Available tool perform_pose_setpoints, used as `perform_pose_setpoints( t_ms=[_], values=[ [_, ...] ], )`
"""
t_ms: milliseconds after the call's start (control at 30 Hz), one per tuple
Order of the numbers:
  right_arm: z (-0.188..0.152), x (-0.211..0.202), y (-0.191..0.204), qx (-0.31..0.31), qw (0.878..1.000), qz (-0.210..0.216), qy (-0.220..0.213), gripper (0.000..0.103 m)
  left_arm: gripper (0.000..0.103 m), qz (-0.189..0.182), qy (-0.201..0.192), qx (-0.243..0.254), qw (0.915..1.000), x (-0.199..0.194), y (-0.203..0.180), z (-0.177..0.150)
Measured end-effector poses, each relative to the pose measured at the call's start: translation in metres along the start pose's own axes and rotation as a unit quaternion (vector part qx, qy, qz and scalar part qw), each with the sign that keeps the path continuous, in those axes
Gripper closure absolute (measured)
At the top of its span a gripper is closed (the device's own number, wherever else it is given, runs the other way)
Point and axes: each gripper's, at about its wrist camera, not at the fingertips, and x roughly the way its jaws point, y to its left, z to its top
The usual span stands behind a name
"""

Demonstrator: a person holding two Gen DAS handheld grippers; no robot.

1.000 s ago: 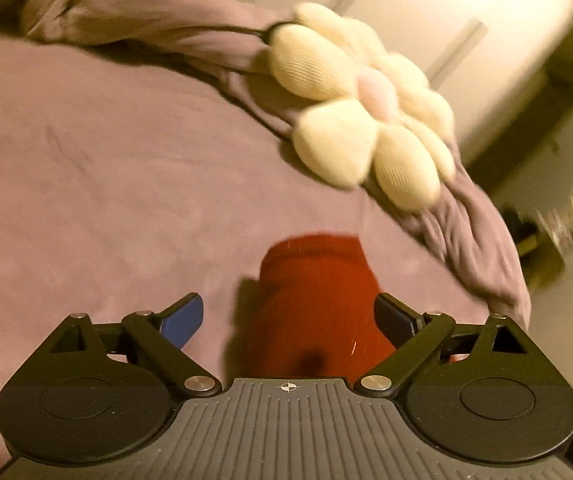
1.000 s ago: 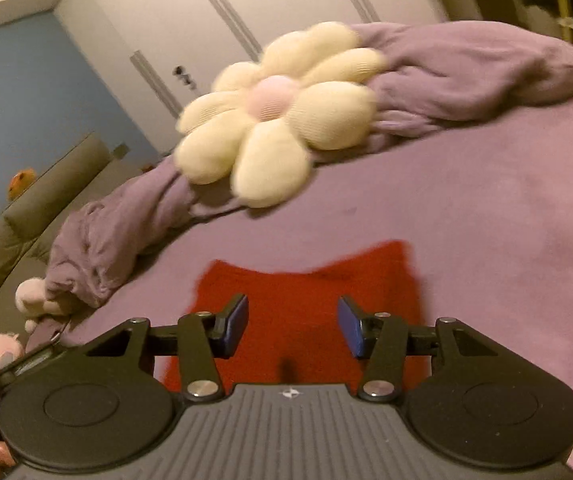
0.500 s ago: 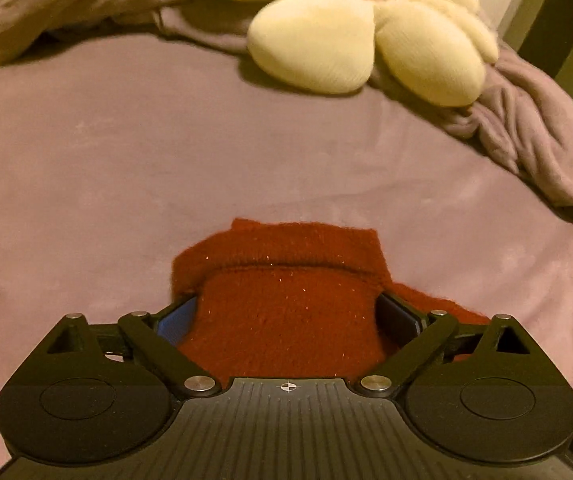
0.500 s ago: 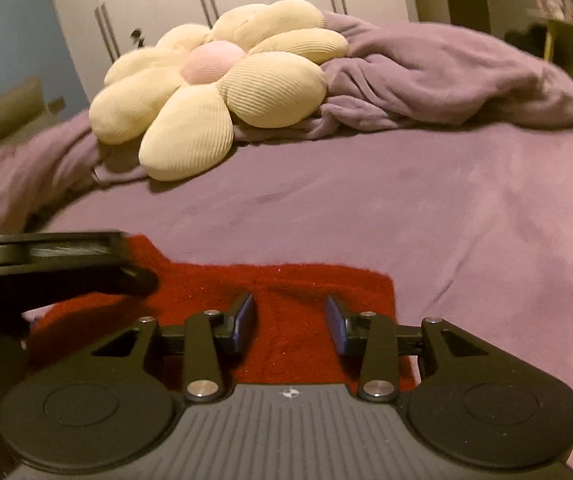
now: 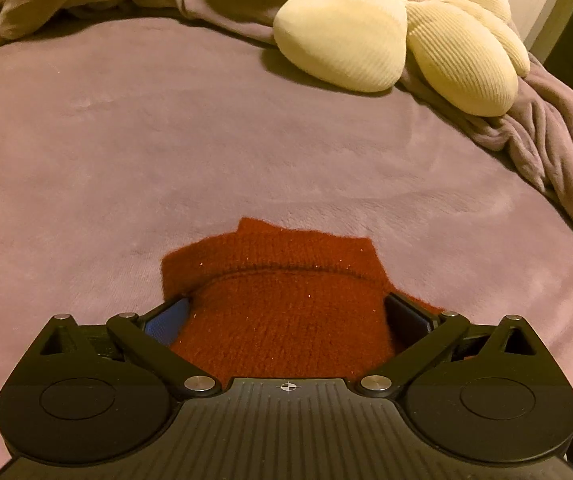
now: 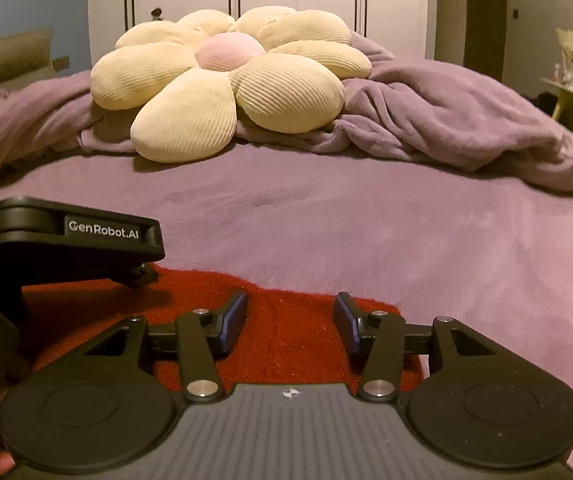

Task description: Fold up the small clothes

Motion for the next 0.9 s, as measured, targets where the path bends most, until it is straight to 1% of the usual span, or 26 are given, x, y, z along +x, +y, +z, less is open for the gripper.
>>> perform_pose_setpoints(
  t_ms=[67,100,133,167,200,233,267,300,367,400,433,467,500,533,567,600,667,700,767,800,833,900],
  values=[
    [0.005,-0.007,0.0,-0.005,1.0,0.0,0.014,0.052,0.0,-0.027,0.021,-0.003,0.9994,-0.015,0.008,0.001],
    [0.009,-0.014,0.0,-0.005,1.0,-0.002,0.022,0.052,0.0,-0.043,0.029,0.006,0.9986,-0.024,0.01,0.002],
    [0.014,-0.024,0.0,-0.004,0.999,0.003,0.031,0.052,0.0,-0.064,0.027,0.032,0.9971,-0.042,0.014,0.0],
    [0.016,-0.038,-0.001,-0.002,0.999,0.012,0.031,0.052,0.0,-0.073,0.015,0.057,0.9956,-0.062,0.018,-0.005],
    [0.015,-0.057,-0.002,0.002,1.0,0.021,0.021,0.052,0.0,-0.079,-0.011,0.079,0.9936,-0.086,0.024,-0.014],
    [0.011,-0.075,-0.001,0.003,1.0,0.029,0.009,0.052,0.0,-0.087,-0.035,0.094,0.9911,-0.108,0.033,-0.028],
    [0.003,-0.094,0.001,-0.004,0.999,0.038,0.001,0.052,0.0,-0.094,-0.048,0.101,0.9893,-0.124,0.042,-0.04],
    [-0.007,-0.105,0.006,-0.017,0.999,0.039,-0.001,0.052,0.0,-0.096,-0.05,0.1,0.9891,-0.132,0.051,-0.053],
    [-0.028,-0.114,0.02,-0.069,0.998,0.012,-0.001,0.052,0.0,-0.067,-0.011,0.099,0.9927,-0.123,0.062,-0.072],
    [-0.035,-0.112,0.022,-0.082,0.997,0.002,-0.002,0.052,0.0,-0.082,-0.006,0.083,0.9931,-0.117,0.069,-0.078],
    [-0.038,-0.107,0.022,-0.086,0.996,-0.003,0.002,0.052,0.0,-0.098,-0.002,0.059,0.9934,-0.111,0.076,-0.081],
    [-0.035,-0.103,0.02,-0.079,0.997,-0.006,0.013,0.047,0.0,-0.102,0.008,0.039,0.994,-0.109,0.079,-0.081],
    [-0.028,-0.101,0.017,-0.069,0.997,-0.009,0.028,0.043,0.0,-0.098,0.016,0.017,0.9949,-0.112,0.08,-0.079],
    [-0.02,-0.104,0.015,-0.061,0.997,-0.008,0.04,0.043,0.0,-0.089,0.019,0.007,0.9958,-0.122,0.078,-0.078],
    [-0.013,-0.113,0.013,-0.057,0.997,-0.009,0.045,0.044,0.0,-0.082,0.015,0.012,0.9965,-0.133,0.075,-0.08],
    [-0.01,-0.124,0.012,-0.061,0.997,-0.006,0.041,0.044,0.0,-0.084,0.001,0.034,0.9959,-0.15,0.071,-0.085],
    [-0.018,-0.149,0.006,-0.068,0.997,0.017,0.037,0.044,0.0,-0.091,-0.021,0.068,0.9933,-0.174,0.07,-0.101],
    [-0.026,-0.159,0.004,-0.07,0.996,0.02,0.041,0.044,0.0,-0.086,-0.03,0.08,0.9927,-0.18,0.072,-0.111],
    [-0.046,-0.173,0.001,-0.077,0.995,0.024,0.063,0.044,0.0,-0.044,-0.036,0.091,0.9942,-0.185,0.08,-0.131],
    [-0.055,-0.178,-0.001,-0.076,0.994,0.025,0.07,0.044,0.0,-0.044,-0.036,0.084,0.9948,-0.185,0.084,-0.14],
    [-0.062,-0.181,-0.003,-0.074,0.994,0.026,0.07,0.044,0.0,-0.053,-0.03,0.067,0.9959,-0.183,0.089,-0.144],
    [-0.068,-0.182,-0.003,-0.073,0.994,0.013,0.08,0.044,0.0,-0.066,0.001,0.02,0.9976,-0.175,0.099,-0.142]
  ],
)
